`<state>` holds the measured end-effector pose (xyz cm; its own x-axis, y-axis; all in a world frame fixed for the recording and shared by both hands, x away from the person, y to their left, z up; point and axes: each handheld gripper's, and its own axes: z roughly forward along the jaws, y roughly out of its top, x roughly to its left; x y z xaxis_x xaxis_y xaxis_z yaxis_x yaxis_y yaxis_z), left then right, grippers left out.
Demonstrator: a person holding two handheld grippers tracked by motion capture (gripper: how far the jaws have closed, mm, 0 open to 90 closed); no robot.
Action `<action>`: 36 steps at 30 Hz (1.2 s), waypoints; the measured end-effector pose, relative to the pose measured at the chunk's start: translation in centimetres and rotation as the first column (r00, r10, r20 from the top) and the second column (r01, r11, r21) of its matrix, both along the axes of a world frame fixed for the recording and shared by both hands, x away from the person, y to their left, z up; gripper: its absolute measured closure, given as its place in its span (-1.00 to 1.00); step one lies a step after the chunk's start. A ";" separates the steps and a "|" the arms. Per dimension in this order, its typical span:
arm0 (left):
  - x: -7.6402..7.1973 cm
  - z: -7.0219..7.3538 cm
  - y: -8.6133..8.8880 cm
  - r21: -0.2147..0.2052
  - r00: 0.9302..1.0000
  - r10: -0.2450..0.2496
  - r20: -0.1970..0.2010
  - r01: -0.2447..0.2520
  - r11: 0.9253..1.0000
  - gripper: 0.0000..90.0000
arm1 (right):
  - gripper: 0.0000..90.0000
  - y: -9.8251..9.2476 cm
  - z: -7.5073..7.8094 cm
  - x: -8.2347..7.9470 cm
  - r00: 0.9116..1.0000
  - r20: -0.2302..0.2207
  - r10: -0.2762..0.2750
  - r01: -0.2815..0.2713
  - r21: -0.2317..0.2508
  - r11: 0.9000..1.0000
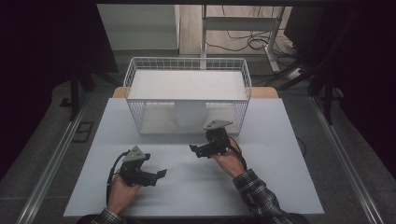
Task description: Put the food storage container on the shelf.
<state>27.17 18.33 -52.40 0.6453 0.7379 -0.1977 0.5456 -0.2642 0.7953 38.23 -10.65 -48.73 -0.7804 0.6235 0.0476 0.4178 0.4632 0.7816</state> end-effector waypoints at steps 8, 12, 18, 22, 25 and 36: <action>0.0 -0.1 0.3 0.003 1.000 0.008 0.007 -0.008 1.000 -0.90 | -0.95 -0.9 -0.3 -0.4 1.000 -0.011 -0.013 0.013 0.005 1.000; 0.0 -0.3 0.1 0.023 1.000 0.009 0.005 -0.009 1.000 -0.90 | -0.95 -1.2 -0.4 -0.7 1.000 -0.010 -0.009 0.009 0.002 1.000; 0.0 -0.4 0.1 0.027 1.000 0.007 0.009 -0.007 1.000 -0.90 | -0.95 -1.6 -0.2 -1.4 1.000 -0.009 0.005 -0.005 -0.009 1.000; 0.0 -0.3 0.2 0.017 1.000 0.008 0.013 -0.008 1.000 -0.92 | -0.95 -2.2 0.2 -1.8 1.000 -0.011 0.010 -0.010 -0.006 1.000; 0.0 -0.3 0.2 0.020 1.000 0.004 0.020 -0.004 1.000 -0.95 | -0.95 -2.7 0.5 -2.1 1.000 -0.009 0.011 -0.011 0.002 1.000; -0.1 -0.3 0.1 0.013 1.000 -0.005 0.025 0.004 1.000 -0.93 | -0.95 -4.3 1.1 -3.1 1.000 -0.003 -0.001 0.001 0.014 1.000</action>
